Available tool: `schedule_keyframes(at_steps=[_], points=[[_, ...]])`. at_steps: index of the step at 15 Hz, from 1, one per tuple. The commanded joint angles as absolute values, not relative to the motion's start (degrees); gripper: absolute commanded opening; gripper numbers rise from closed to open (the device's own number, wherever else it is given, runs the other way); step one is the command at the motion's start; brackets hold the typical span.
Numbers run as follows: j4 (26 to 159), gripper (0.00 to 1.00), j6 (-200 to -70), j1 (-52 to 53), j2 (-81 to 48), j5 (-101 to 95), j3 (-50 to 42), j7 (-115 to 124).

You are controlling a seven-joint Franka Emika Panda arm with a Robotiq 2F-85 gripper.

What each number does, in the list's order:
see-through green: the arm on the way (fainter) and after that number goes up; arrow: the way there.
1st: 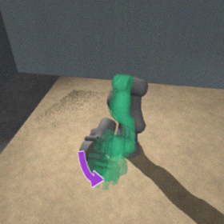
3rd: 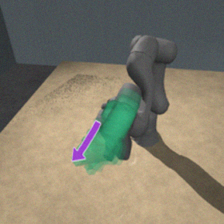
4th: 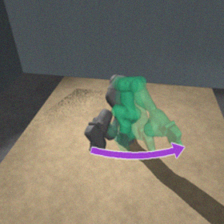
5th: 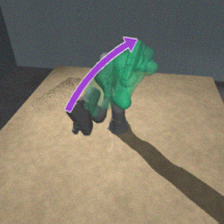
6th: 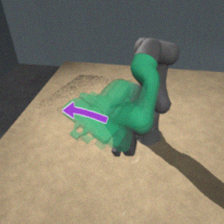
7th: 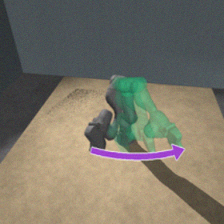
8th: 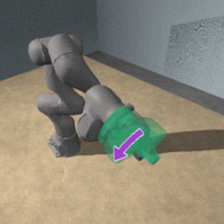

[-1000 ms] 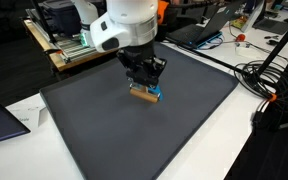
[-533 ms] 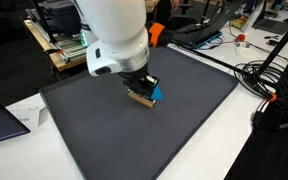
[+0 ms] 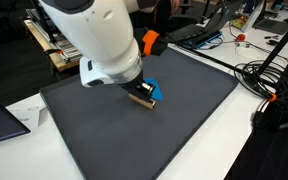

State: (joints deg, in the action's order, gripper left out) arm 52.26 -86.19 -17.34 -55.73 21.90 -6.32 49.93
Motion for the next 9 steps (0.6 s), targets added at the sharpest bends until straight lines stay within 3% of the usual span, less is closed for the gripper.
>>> schedule_keyframes(at_steps=[1,9], points=[[49.1,0.23,-84.1,-17.3,-55.8,22.2,-5.7,50.4],[54.9,0.23,-84.9,-9.9,-46.5,11.5,-10.1,50.4]])
